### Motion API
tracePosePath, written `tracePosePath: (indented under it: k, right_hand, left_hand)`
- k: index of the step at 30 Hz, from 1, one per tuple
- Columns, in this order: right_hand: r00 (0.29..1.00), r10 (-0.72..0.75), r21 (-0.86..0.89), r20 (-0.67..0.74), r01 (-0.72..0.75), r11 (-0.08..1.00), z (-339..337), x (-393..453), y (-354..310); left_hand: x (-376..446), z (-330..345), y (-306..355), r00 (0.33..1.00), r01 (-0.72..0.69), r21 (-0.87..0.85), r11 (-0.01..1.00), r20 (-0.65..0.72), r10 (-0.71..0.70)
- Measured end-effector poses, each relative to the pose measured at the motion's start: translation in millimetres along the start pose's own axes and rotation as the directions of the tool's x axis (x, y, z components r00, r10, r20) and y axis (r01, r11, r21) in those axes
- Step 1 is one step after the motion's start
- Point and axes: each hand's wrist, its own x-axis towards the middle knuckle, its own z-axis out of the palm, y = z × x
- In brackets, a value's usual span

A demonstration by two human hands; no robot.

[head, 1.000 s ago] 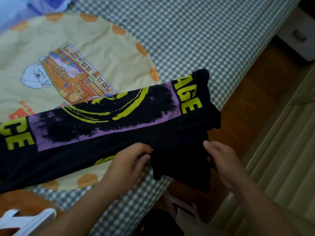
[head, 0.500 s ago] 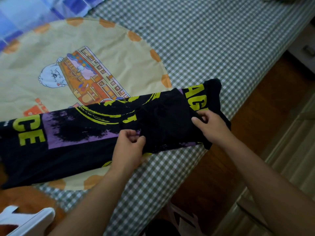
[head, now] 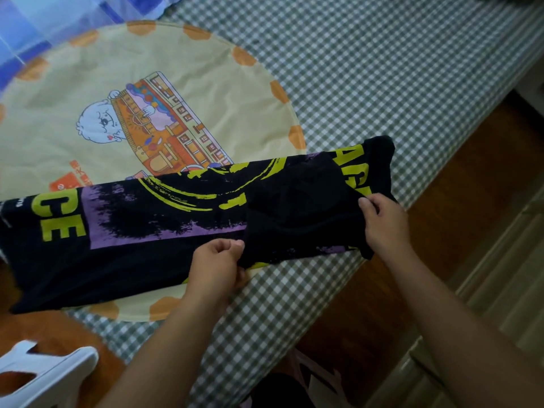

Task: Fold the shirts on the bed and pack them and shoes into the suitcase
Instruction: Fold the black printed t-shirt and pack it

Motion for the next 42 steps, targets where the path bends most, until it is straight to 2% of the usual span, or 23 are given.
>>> tracePosePath:
  k: [1, 3, 5, 7, 10, 12, 14, 16, 17, 18, 20, 22, 24, 26, 27, 28, 30, 32, 34, 37, 39, 40, 42]
  right_hand:
    - [1.0, -0.015, -0.066, 0.012, 0.016, 0.998, 2, 0, 0]
    - [0.994, -0.107, -0.221, -0.03, 0.098, 0.97, 2, 0, -5]
    - [0.976, -0.205, -0.222, -0.069, 0.186, 0.957, 0, 7, -19]
    - [0.975, -0.221, -0.134, -0.028, 0.216, 0.967, 0, 20, -38]
    - [0.983, -0.166, -0.044, 0.073, 0.169, 0.985, 8, 42, -60]
    - [0.986, -0.095, -0.043, 0.135, 0.102, 0.994, 12, 53, -66]
    - [0.982, -0.045, -0.063, 0.184, 0.058, 0.996, 14, 58, -64]
    - [0.984, -0.024, -0.022, 0.177, 0.028, 0.999, 17, 58, -61]
    - [0.987, -0.013, 0.001, 0.158, 0.013, 1.0, 18, 58, -61]
    - [0.992, -0.004, 0.017, 0.127, 0.002, 1.0, 21, 57, -61]
    - [0.999, -0.003, 0.036, 0.043, 0.002, 0.999, 24, 54, -63]
    - [0.988, -0.11, -0.033, -0.11, 0.107, 0.994, 25, 45, -64]
    - [0.895, -0.382, -0.239, -0.231, 0.328, 0.914, 26, 28, -62]
    - [0.794, -0.605, -0.474, -0.064, 0.51, 0.718, 29, 16, -47]
    - [0.805, -0.586, -0.563, 0.085, 0.525, 0.639, 30, 17, -35]
    - [0.853, -0.486, -0.623, 0.188, 0.486, 0.612, 29, 24, -22]
    - [0.944, -0.246, -0.665, 0.22, 0.33, 0.67, 25, 42, 0]
    - [0.967, -0.168, -0.619, 0.193, 0.253, 0.744, 21, 55, 9]
    - [0.979, -0.174, -0.423, 0.106, 0.203, 0.883, 15, 54, 8]
    - [0.961, -0.004, -0.009, -0.278, 0.002, 1.0, -11, 39, 16]
    - [0.879, 0.062, 0.023, -0.473, -0.058, 0.998, -30, 19, 30]
    - [0.877, 0.023, -0.009, -0.481, -0.032, 0.999, -36, 6, 37]
    - [0.95, -0.102, -0.065, -0.296, 0.086, 0.994, -35, -25, 51]
  left_hand:
    - [3, -1, 1, 0.997, -0.061, 0.189, 0.98, -0.033, 0.069]
    - [3, 2, 13, 0.929, -0.245, 0.552, 0.797, -0.101, 0.356]
    - [4, 10, 36, 0.803, -0.431, 0.653, 0.623, -0.036, 0.594]
    - [16, 19, 59, 0.761, -0.52, 0.668, 0.533, 0.079, 0.644]
    - [39, 23, 76, 0.805, -0.482, 0.764, 0.429, 0.192, 0.562]
    - [45, 16, 80, 0.817, -0.494, 0.733, 0.467, 0.209, 0.537]
    - [44, 4, 79, 0.823, -0.531, 0.588, 0.61, 0.185, 0.538]
    - [46, -5, 75, 0.852, -0.483, 0.518, 0.706, 0.093, 0.515]
    - [47, -8, 72, 0.848, -0.454, 0.558, 0.695, 0.032, 0.529]
    - [47, -8, 66, 0.821, -0.435, 0.633, 0.64, -0.013, 0.571]
    - [43, 6, 54, 0.667, -0.516, 0.755, 0.405, 0.057, 0.743]
    - [31, 32, 42, 0.457, -0.641, 0.765, 0.071, 0.305, 0.835]
    - [27, 55, 28, 0.38, -0.672, 0.723, -0.159, 0.521, 0.764]
    - [38, 66, 18, 0.465, -0.629, 0.752, -0.196, 0.566, 0.68]
    - [46, 68, 14, 0.528, -0.591, 0.786, -0.181, 0.547, 0.649]
    - [55, 69, 9, 0.58, -0.558, 0.813, -0.168, 0.527, 0.621]
    - [66, 74, 4, 0.641, -0.537, 0.83, -0.152, 0.519, 0.566]
    - [70, 79, 7, 0.668, -0.524, 0.836, -0.164, 0.522, 0.53]
    - [68, 77, 8, 0.672, -0.523, 0.832, -0.184, 0.535, 0.512]
    - [68, 72, 10, 0.664, -0.521, 0.825, -0.219, 0.553, 0.503]
    - [68, 72, 10, 0.668, -0.518, 0.824, -0.227, 0.556, 0.494]
    - [68, 72, 10, 0.671, -0.522, 0.824, -0.22, 0.556, 0.49]
    - [62, 72, 12, 0.66, -0.531, 0.82, -0.215, 0.559, 0.502]
